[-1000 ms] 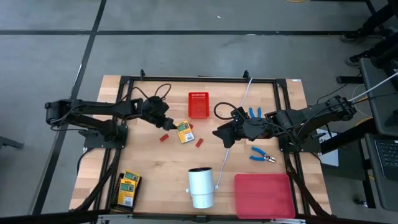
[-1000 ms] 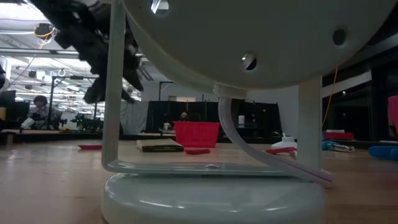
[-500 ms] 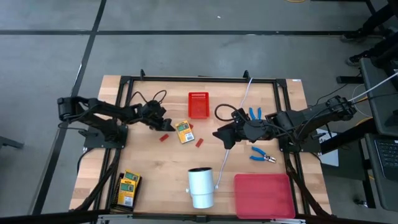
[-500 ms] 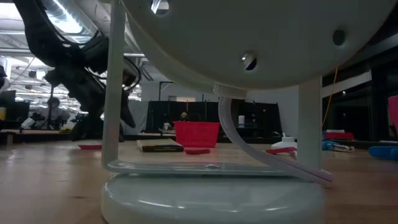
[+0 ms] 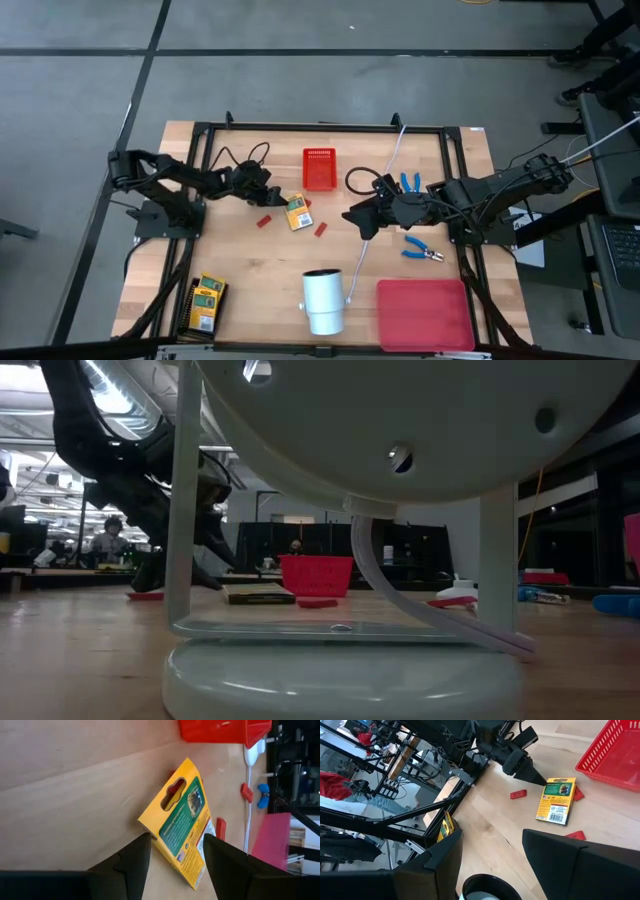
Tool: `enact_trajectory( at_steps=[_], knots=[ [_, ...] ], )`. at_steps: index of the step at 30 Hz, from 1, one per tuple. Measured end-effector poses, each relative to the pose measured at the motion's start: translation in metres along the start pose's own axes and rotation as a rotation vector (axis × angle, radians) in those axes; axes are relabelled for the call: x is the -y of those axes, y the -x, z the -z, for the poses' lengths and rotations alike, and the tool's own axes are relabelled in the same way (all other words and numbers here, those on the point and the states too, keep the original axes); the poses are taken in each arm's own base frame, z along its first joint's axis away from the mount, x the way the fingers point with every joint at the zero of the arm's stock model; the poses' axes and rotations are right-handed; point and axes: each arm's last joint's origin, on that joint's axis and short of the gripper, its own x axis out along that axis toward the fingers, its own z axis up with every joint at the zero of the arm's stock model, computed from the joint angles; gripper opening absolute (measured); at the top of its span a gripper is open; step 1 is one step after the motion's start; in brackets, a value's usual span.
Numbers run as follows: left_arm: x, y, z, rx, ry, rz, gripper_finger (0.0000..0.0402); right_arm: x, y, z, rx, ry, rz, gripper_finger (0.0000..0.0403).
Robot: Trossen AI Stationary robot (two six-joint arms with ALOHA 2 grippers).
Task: Pick & Place School Supplies
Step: Put the yellow box crayon into the black bin
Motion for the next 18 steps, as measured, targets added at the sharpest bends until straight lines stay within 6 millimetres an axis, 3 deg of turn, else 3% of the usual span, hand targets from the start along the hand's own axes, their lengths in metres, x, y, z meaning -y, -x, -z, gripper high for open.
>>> enact_trajectory(
  at_steps=[18],
  knots=[
    [0.0019, -0.0044, -0.0052, 0.047, -0.024, -0.085, 0.0177, -0.0001, 0.0000, 0.0003, -0.010, 0.001, -0.004, 0.0212]
  ],
)
